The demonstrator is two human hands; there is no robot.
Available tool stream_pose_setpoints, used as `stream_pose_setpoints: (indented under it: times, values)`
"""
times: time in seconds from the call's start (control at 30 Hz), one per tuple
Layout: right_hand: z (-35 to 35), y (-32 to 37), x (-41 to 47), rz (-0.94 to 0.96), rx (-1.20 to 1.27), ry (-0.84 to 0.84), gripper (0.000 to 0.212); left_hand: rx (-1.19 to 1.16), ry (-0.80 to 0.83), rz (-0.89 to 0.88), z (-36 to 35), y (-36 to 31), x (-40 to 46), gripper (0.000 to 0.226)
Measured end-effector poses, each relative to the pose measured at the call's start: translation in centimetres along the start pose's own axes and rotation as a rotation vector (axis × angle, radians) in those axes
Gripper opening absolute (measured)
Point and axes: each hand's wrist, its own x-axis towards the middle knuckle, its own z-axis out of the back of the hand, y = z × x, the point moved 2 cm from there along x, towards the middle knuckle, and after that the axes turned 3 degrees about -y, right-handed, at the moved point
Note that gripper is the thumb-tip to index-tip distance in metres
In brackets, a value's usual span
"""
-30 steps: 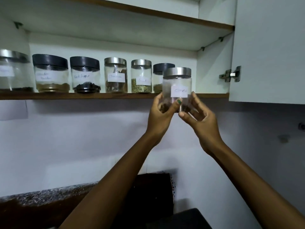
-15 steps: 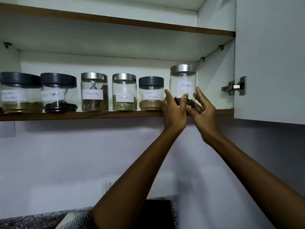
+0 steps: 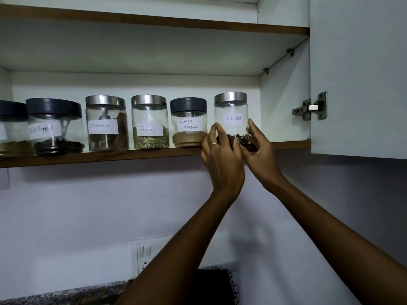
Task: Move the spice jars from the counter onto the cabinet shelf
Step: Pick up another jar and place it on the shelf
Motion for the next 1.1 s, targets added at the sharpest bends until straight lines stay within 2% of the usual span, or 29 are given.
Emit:
stream_pose_setpoints:
  times: [0.1, 0.2, 0.37, 0.6, 1.1]
  values:
    - [-0.2, 0.0, 0.0, 0.014, -0.072, 0.0, 0.071, 0.193, -0.163, -0.213, 0.7, 1.0, -0.7, 0.048]
    - [-0.4, 0.1, 0.0, 0.022, -0.14, -0.019, 0.071, 0.367, -0.13, -0.32, 0.5, 2.6, -0.6, 0.052]
    - [-0.7, -0.2, 0.0, 0.019, -0.212, -0.037, 0.07, 0.449, -0.011, -0.351, 0.0, 4.8, -0.5, 0.063]
    - [-1.2, -1.0, 0.3, 0.019, -0.316, -0.028, 0.062, 0.394, 0.042, -0.328, -0.4, 5.6, 0.0, 0.071]
    - [-1.5, -1.2, 0.4, 0.042, -0.49, -0.03, 0.055, 0.398, 0.106, -0.352, -0.1, 5.6, -0.1, 0.072]
